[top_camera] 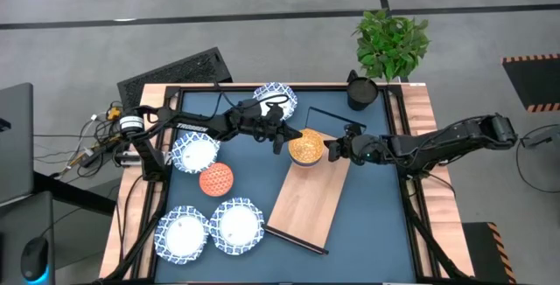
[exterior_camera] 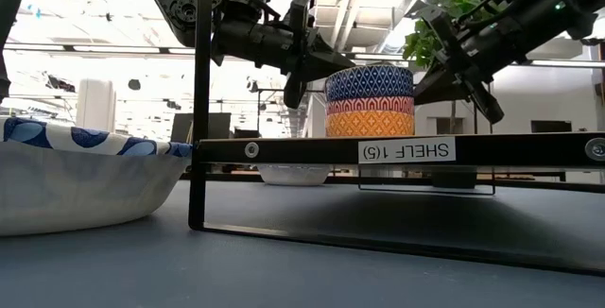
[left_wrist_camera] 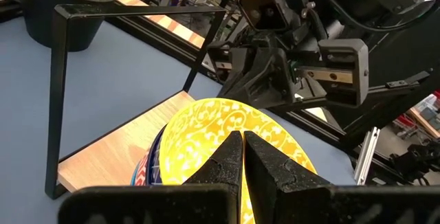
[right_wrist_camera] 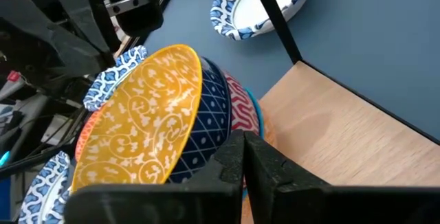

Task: Place and stack bowls onto a shelf
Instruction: Adjust the stacked bowls on the shelf

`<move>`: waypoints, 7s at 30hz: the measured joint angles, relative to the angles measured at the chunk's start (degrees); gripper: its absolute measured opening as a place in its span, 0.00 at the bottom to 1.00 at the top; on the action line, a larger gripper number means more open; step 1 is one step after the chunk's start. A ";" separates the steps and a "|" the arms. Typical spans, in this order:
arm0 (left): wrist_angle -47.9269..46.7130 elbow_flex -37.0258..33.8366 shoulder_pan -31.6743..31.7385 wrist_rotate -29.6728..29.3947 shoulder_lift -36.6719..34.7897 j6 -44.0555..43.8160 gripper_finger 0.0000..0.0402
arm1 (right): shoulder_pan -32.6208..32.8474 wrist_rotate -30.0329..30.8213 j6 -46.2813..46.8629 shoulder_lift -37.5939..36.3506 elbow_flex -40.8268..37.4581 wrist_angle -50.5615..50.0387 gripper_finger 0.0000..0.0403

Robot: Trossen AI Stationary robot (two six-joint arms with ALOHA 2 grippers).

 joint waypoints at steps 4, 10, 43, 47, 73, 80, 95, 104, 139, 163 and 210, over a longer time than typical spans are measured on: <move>0.00 0.00 0.00 -0.13 0.00 0.00 0.00 | 0.01 -0.31 0.00 0.00 0.00 -0.05 0.07; 0.00 0.00 0.02 -0.13 0.00 0.00 0.00 | 0.03 -0.38 -0.07 0.00 0.00 -0.52 0.08; 0.00 0.00 0.00 -0.11 0.02 -0.13 0.00 | -0.35 -1.17 -1.79 -0.09 0.00 0.47 0.07; 0.00 0.00 0.00 -0.11 0.02 -0.15 0.00 | -0.35 -1.19 -1.78 -0.20 0.00 0.46 0.08; 0.00 0.00 -6.07 -6.93 0.02 4.94 0.00 | -0.21 0.06 -1.80 -0.01 1.42 -0.38 0.07; 0.00 0.00 -5.57 -6.35 0.02 4.87 0.00 | -0.21 -0.11 -1.56 -0.04 1.42 -1.06 0.08; 0.00 0.00 -5.60 -6.06 0.02 4.31 0.00 | -0.17 -1.67 -0.22 -0.04 1.42 -3.67 0.07; 0.00 0.00 -5.60 -5.93 0.04 4.31 0.00 | -0.12 -0.64 -0.27 -1.57 1.42 -3.16 0.08; 0.00 -0.01 -5.60 -5.92 0.04 3.48 0.00 | 2.34 -1.58 -0.51 -1.44 1.42 -1.95 0.07; -4.96 -0.02 -2.14 -13.58 0.07 5.76 0.00 | 2.30 -1.67 -0.25 -1.43 1.42 -2.28 0.07; -6.87 -10.56 -1.24 -7.16 -8.04 1.43 0.00 | 2.67 -2.30 1.70 -1.44 1.42 -3.75 0.08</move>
